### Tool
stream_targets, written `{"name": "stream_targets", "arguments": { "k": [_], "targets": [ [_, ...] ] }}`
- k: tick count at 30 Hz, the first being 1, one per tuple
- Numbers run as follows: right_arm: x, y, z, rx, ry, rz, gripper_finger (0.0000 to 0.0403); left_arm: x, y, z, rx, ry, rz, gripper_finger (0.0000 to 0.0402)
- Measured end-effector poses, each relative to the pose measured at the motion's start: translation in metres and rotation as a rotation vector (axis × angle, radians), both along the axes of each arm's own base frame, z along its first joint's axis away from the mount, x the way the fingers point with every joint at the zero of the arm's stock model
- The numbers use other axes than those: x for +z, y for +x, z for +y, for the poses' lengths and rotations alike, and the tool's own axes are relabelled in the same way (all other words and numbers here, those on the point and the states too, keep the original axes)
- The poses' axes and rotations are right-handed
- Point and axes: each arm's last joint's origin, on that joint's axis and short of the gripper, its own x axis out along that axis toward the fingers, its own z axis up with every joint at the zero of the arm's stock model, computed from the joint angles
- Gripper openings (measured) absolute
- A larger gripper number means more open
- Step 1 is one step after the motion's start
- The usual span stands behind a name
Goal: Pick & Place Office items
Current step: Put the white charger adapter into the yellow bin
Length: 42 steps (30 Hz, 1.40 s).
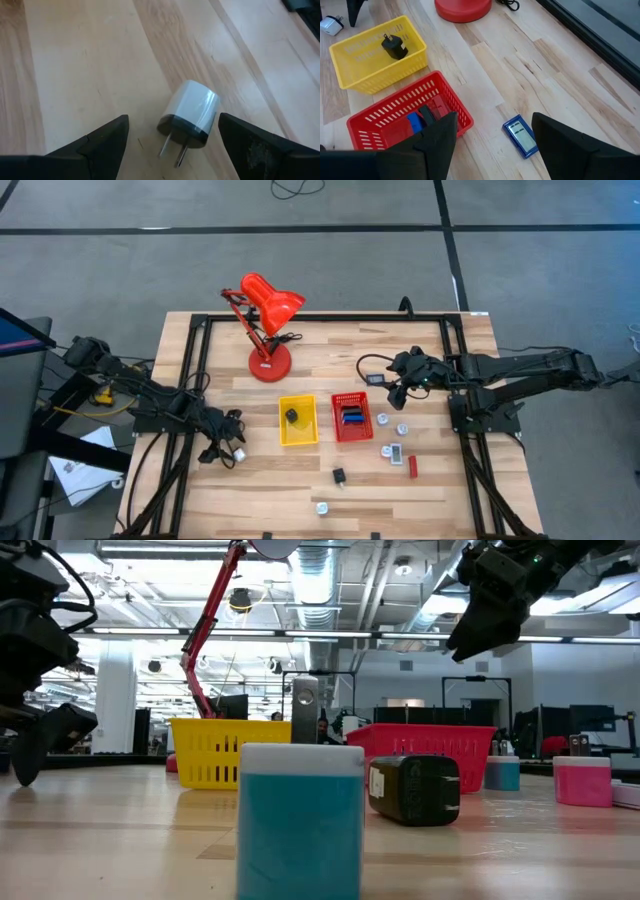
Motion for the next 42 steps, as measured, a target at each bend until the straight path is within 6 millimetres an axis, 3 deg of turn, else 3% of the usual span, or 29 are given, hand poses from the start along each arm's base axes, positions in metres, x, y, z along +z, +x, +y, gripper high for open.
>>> {"name": "stream_targets", "arguments": {
  "k": [6,16,21,27,31,37,42],
  "targets": [
    [0.0,0.0,0.0,-0.002,-0.002,0.0,0.0249,-0.001,0.0,0.0,-0.015,0.026,-0.011,0.0285],
    [0.0,0.0,0.0,-0.002,-0.002,-0.001,0.0249,-0.001,0.0,0.0,-0.014,0.029,-0.019,0.0167],
    [0.0,0.0,0.0,-0.002,-0.002,0.0,0.0249,0.012,0.01,-0.004,-0.012,-0.035,-0.175,0.0124],
    [0.0,0.0,0.0,-0.002,-0.003,0.0,0.0249,0.028,0.021,-0.005,0.093,-0.067,-0.337,0.0127],
    [0.0,0.0,0.0,-0.001,-0.003,0.0,0.0249,0.052,0.032,-0.005,0.2,-0.132,-0.367,0.0128],
    [0.0,0.0,0.0,0.004,-0.008,0.003,0.0249,0.087,0.044,-0.002,0.259,-0.069,-0.274,0.0124],
    [0.0,0.0,0.0,0.005,-0.01,0.004,0.0249,0.102,0.059,0.002,0.333,0.055,-0.106,0.0126]
  ]
}}
